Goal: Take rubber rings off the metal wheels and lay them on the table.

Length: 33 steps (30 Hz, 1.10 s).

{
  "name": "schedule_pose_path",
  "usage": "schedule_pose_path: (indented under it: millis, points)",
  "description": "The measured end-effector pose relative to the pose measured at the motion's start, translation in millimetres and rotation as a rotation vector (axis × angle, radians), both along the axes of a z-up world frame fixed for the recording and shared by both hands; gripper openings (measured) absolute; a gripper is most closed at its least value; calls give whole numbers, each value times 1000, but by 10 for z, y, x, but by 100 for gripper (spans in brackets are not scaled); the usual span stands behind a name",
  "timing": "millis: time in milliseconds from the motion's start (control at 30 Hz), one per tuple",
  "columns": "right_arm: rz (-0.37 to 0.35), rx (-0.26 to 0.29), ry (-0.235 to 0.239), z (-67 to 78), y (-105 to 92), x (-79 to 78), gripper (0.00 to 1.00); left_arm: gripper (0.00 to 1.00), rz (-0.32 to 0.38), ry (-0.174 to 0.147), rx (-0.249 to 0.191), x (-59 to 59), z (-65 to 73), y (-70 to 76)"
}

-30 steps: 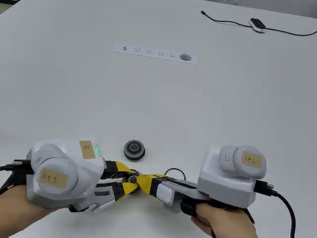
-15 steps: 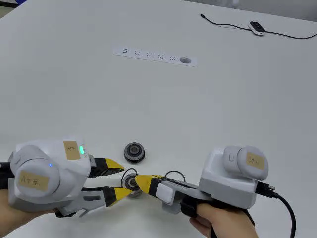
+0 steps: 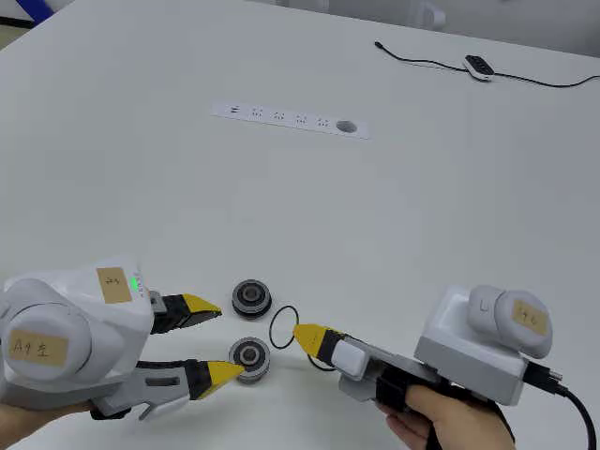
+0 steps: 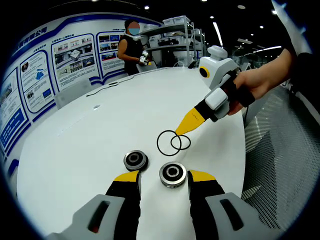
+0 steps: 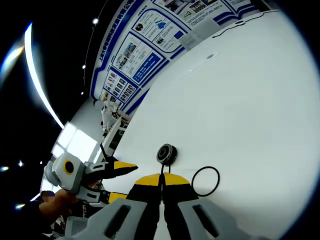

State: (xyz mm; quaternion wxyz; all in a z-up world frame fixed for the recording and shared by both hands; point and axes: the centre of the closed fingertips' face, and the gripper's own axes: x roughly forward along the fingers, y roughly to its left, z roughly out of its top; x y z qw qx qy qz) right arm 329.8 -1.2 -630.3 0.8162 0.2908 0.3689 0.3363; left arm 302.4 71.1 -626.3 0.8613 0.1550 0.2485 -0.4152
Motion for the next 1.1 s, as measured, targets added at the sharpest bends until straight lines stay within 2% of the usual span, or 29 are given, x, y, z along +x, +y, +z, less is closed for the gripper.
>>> schedule_pose_path:
  millis: [200,333,467,567,700,833,1100]
  points:
    - [-90,-41,45,-149,-270,37,2,44,14,-11,9,-9,11,47]
    - [-121,-57,72,-224,-369,35,2,46,34,-23,-23,-2,96,56]
    - [-127,-80,91,-267,-398,8,2,46,43,-28,-16,22,91,88]
    - [-136,-84,109,-291,-412,-13,2,46,43,-29,-11,15,89,96]
    - [-142,-116,139,-369,-457,-43,2,46,43,-29,-11,-10,87,89]
    - [-139,-142,148,-401,-484,-75,3,46,44,-28,-12,-29,86,81]
    - [-145,-150,146,-388,-491,-68,8,46,40,-27,-6,-39,74,89]
